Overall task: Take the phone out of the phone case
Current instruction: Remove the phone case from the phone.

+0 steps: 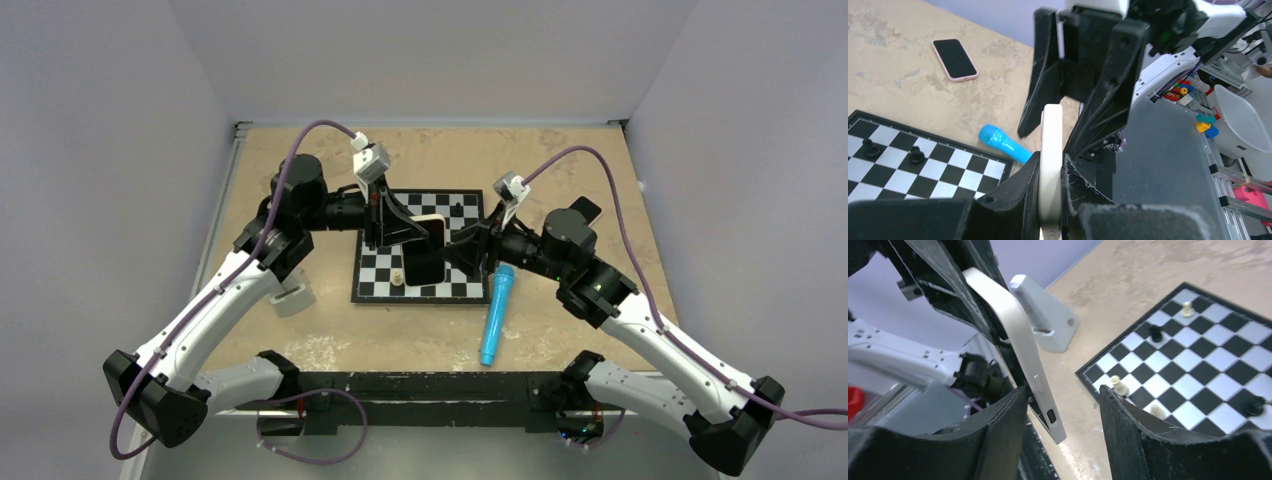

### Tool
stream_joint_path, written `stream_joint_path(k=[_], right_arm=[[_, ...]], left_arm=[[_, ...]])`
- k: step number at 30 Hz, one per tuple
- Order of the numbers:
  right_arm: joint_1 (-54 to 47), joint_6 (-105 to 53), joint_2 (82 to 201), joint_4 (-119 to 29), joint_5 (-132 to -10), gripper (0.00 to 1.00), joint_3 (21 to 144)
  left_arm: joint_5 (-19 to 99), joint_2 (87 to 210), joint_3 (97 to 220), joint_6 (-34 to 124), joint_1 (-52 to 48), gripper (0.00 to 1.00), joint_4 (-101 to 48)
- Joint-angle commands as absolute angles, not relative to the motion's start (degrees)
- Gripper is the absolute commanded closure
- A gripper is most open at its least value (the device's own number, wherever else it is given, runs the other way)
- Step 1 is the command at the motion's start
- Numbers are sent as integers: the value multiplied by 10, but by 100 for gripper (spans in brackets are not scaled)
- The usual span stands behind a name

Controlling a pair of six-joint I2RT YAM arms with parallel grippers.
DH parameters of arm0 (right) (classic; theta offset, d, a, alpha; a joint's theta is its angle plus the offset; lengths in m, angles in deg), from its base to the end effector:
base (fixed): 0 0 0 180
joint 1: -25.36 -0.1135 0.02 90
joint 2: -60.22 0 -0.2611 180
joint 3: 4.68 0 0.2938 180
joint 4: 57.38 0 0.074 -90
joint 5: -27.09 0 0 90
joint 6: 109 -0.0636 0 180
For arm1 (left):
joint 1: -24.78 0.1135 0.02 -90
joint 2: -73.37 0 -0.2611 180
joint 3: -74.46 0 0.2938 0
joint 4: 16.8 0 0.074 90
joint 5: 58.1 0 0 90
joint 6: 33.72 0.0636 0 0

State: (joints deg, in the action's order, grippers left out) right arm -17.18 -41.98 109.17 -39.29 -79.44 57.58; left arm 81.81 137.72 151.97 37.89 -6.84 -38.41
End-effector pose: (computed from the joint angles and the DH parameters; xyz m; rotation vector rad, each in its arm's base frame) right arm 0.1859 0.1952 0.3668 -0.5297 1.6913 1.0890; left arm 0.2357 -0.2023 0.3989 0.8918 1.6438 -1.3647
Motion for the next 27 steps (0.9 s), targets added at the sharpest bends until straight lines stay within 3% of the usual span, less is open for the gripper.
stream_joint_path(k=[1, 5, 12, 17, 21, 23, 27], right_arm=[[-165, -460, 1113, -499, -932, 42, 561], [-163, -501, 1133, -602, -983, 46, 523], [-150, -579, 1161, -758, -1031, 76, 469], [-125, -605, 1150, -796, -1049, 82, 447], [-123, -601, 1165, -797, -1056, 87, 455], [-123, -602, 1182, -802, -1066, 100, 464], [-123, -612, 1197, -814, -1051, 100, 469]], left_arm=[[862, 1352, 1523, 352, -68, 100, -285], [865, 1352, 1511, 323, -67, 100, -243], [842, 1364, 1492, 211, -50, 100, -161], [859, 1385, 1483, 126, -24, 100, -85], [862, 1396, 1494, 132, -23, 100, -111], [851, 1396, 1503, 149, -23, 100, -145], [831, 1403, 1524, 174, -23, 100, -204]])
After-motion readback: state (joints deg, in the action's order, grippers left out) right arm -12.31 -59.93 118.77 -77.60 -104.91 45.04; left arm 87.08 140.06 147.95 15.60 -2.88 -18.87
